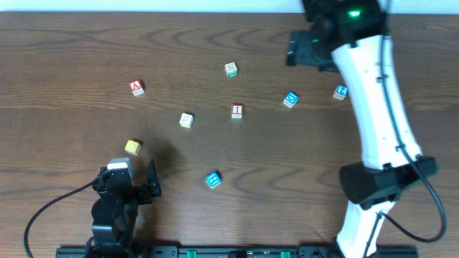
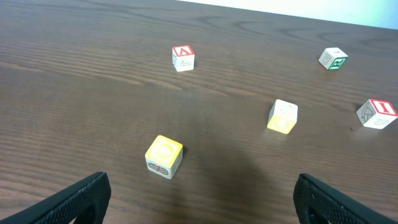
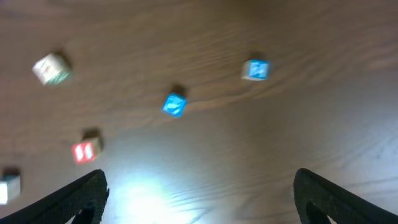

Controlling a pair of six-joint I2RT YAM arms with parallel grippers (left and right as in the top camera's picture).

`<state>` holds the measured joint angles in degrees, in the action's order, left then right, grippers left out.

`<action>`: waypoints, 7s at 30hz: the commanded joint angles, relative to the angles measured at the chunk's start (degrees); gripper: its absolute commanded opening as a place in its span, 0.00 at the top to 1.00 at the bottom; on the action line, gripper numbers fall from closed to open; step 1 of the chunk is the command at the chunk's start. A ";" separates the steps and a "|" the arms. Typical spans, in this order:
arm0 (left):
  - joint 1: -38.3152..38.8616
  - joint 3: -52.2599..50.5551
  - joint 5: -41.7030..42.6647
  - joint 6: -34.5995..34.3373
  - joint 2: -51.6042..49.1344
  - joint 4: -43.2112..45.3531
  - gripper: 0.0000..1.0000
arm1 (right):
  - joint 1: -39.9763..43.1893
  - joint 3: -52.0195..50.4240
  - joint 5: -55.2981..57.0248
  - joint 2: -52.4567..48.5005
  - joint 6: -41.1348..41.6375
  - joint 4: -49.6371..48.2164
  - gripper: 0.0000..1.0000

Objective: Spell out Ai2
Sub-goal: 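Open the right gripper, lift, and move toward the blue '2' block, then lower the right gripper and grasp the blue '2' block, then carry the blue '2' block beside the red 'I' block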

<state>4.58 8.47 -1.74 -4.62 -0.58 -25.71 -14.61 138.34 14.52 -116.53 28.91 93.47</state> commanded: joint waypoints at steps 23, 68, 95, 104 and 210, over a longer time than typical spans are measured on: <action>-0.15 -1.11 -0.52 0.39 0.33 -0.17 0.05 | 14.95 -24.85 -7.98 -4.22 0.31 -26.51 0.11; -0.15 -1.11 -0.52 0.37 0.33 -0.17 0.05 | 20.92 -24.90 -15.21 -19.15 -5.44 -27.50 0.20; -0.15 -1.11 -0.52 0.37 0.33 -0.17 0.05 | 20.96 -24.90 -15.41 -21.42 -5.42 -28.37 0.54; -0.15 -1.11 -0.52 0.39 0.33 -0.17 0.04 | 20.96 -24.92 -15.41 -21.42 -5.42 -28.35 0.67; -0.15 -1.11 -0.52 0.39 0.33 -0.17 0.05 | -12.09 -24.92 -17.77 -19.23 -4.11 -25.79 0.82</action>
<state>4.58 8.47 -1.74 -4.62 -0.58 -25.71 -26.28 113.91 -4.05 -135.50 23.73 67.81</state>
